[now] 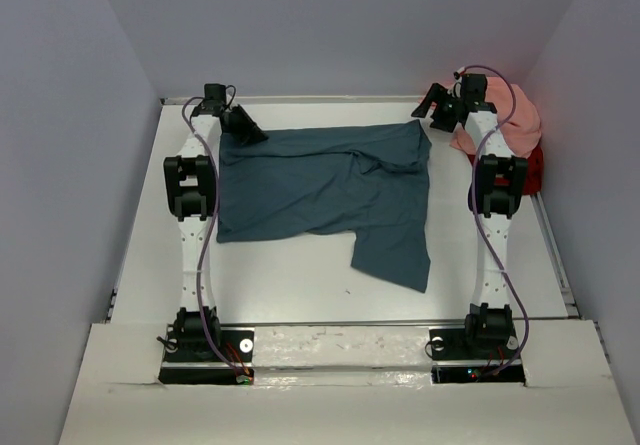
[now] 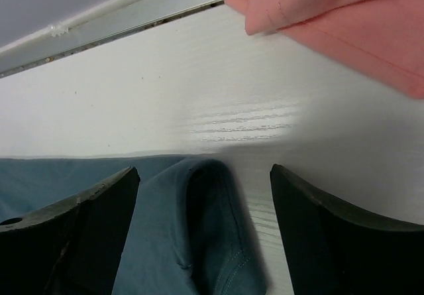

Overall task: Fold and stack the t-shirts
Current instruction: Fold the flattened tshirt in 1/3 of the way

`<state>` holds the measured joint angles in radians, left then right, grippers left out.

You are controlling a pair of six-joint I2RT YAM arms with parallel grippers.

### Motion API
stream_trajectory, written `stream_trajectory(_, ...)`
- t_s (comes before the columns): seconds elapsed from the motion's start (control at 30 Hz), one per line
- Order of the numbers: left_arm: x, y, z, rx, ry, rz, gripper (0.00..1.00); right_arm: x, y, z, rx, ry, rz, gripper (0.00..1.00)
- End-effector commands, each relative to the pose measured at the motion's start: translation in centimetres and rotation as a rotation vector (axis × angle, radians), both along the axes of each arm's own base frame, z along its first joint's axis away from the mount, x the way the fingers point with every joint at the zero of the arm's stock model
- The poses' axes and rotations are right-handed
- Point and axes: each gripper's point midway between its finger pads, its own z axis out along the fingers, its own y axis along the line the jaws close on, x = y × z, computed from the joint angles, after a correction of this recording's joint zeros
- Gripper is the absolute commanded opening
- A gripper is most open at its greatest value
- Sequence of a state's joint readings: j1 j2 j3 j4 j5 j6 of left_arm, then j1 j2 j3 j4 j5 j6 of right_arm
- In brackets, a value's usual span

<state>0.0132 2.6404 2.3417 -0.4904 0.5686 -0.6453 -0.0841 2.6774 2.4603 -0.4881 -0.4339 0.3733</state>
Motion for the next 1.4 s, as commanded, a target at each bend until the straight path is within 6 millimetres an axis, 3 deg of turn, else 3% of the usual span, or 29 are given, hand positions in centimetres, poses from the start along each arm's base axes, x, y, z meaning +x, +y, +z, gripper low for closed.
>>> stream_trajectory(0.0, 1.4, -0.6, 3.4, -0.049, -0.118, -0.044, 0.2, 1.3, -0.1, 7.2, -0.032, -0.189, 0.046, 0.87)
stream_trajectory(0.07, 1.6, -1.1, 5.9, -0.06, -0.175, -0.062, 0.2, 0.5, 0.0, 9.0, -0.032, -0.201, 0.05, 0.86)
stream_trajectory(0.1, 1.4, -1.4, 8.8, -0.076, -0.218, -0.073, 0.2, 0.0, 0.4, 9.6, -0.02, -0.203, 0.068, 0.86)
stream_trajectory(0.17, 1.3, -2.2, 11.9, -0.098, -0.275, -0.083, 0.2, -0.9, 0.9, 10.5, 0.008, -0.195, 0.083, 0.84)
stream_trajectory(0.2, 0.5, -3.5, 14.8, -0.127, -0.314, -0.112, 0.21, -2.1, 1.7, 11.2, 0.054, -0.174, 0.101, 0.82)
stream_trajectory(0.27, -0.8, -6.5, 15.8, -0.18, -0.309, -0.151, 0.21, -3.6, 2.6, 12.3, 0.103, -0.152, 0.131, 0.76)
stream_trajectory(0.3, -2.0, -8.8, 16.5, -0.209, -0.304, -0.192, 0.21, -4.7, 3.2, 11.5, 0.15, -0.102, 0.139, 0.67)
stream_trajectory(0.37, -3.3, -11.4, 17.2, -0.231, -0.308, -0.243, 0.2, -6.0, 3.9, 11.9, 0.184, -0.081, 0.162, 0.54)
stream_trajectory(0.4, -3.9, -12.7, 17.1, -0.24, -0.303, -0.269, 0.2, -6.6, 4.0, 13.2, 0.187, -0.096, 0.168, 0.47)
stream_trajectory(0.43, -5.0, -15.3, 17.0, -0.254, -0.295, -0.317, 0.2, -7.4, 4.6, 12.6, 0.188, -0.072, 0.171, 0.39)
stream_trajectory(0.47, -5.5, -16.6, 17.1, -0.266, -0.298, -0.343, 0.19, -7.8, 4.7, 12.9, 0.193, -0.069, 0.173, 0.25)
stream_trajectory(0.53, -6.3, -19.2, 16.4, -0.306, -0.271, -0.385, 0.16, -8.8, 5.3, 13.9, 0.233, -0.062, 0.193, 0.08)
stream_trajectory(0.57, -7.1, -21.5, 16.3, -0.334, -0.26, -0.421, 0.12, -9.4, 6.0, 13.5, 0.252, -0.037, 0.203, 0.0)
stream_trajectory(0.63, -8.2, -24.9, 17.2, -0.373, -0.28, -0.482, 0.1, -10.6, 7.0, 13.1, 0.291, 0.002, 0.225, 0.0)
stream_trajectory(0.67, -8.3, -26.0, 15.9, -0.385, -0.258, -0.495, 0.09, -10.9, 7.1, 12.9, 0.293, 0.009, 0.227, 0.0)
stream_trajectory(0.73, -8.6, -27.7, 16.2, -0.413, -0.267, -0.52, 0.08, -11.7, 8.4, 12.4, 0.29, 0.028, 0.247, 0.0)
stream_trajectory(0.8, -9.3, -29.5, 14.6, -0.429, -0.239, -0.543, 0.08, -12.5, 9.2, 10.8, 0.293, 0.067, 0.262, 0.0)
stream_trajectory(0.97, -9.3, -30.7, 11.8, -0.43, -0.231, -0.557, 0.08, -13.8, 11.5, 8.0, 0.301, 0.129, 0.301, 0.0)
stream_trajectory(1.17, -8.2, -30.3, 9.7, -0.404, -0.259, -0.543, 0.08, -14.4, 13.9, 6.4, 0.309, 0.163, 0.334, 0.0)
stream_trajectory(1.37, -6.2, -29.0, 8.0, -0.377, -0.294, -0.485, 0.08, -14.3, 14.8, 5.1, 0.299, 0.183, 0.333, 0.0)
